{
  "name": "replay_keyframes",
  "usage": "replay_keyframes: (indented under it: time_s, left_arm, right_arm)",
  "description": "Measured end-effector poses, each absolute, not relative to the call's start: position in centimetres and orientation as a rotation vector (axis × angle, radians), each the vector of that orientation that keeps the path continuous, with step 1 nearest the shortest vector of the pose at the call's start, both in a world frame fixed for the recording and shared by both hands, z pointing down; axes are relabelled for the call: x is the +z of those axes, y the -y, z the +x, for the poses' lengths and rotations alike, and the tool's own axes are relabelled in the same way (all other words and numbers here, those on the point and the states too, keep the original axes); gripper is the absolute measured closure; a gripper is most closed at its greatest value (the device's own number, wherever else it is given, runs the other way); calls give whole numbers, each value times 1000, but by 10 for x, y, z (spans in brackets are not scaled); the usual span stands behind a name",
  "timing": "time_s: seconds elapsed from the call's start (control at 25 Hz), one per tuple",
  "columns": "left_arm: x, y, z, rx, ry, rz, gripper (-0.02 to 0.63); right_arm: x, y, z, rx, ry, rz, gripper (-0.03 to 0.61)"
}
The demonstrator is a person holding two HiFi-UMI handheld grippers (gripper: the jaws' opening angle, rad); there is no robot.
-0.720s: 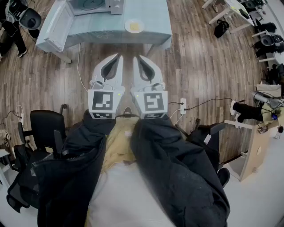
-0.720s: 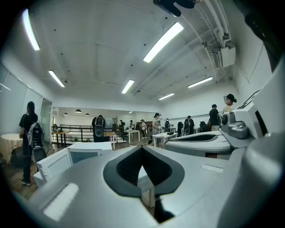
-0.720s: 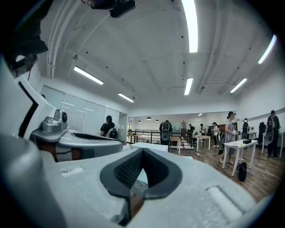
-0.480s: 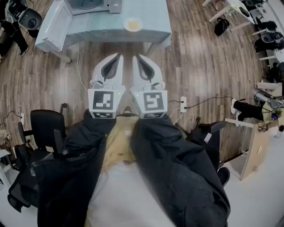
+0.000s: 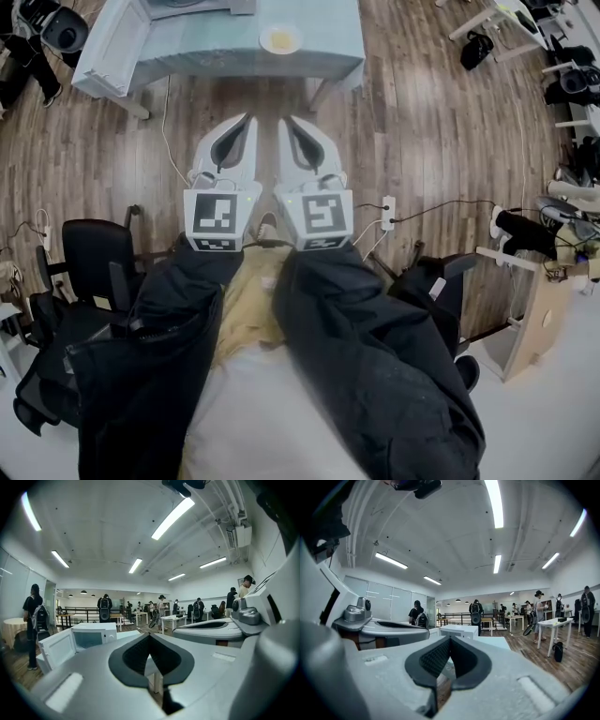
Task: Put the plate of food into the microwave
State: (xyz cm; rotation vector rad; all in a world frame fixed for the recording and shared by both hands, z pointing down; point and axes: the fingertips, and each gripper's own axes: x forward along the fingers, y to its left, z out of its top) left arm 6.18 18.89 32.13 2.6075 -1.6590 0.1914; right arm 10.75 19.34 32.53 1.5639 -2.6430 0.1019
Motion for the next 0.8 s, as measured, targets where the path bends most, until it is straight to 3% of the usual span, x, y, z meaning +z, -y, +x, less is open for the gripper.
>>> replay_keyframes:
  time_s: [0.8]
  left_arm:
    - [324, -99, 50, 110, 1576, 2621, 619]
  right_arm:
    - [334, -117, 90, 129, 2634, 1524, 581]
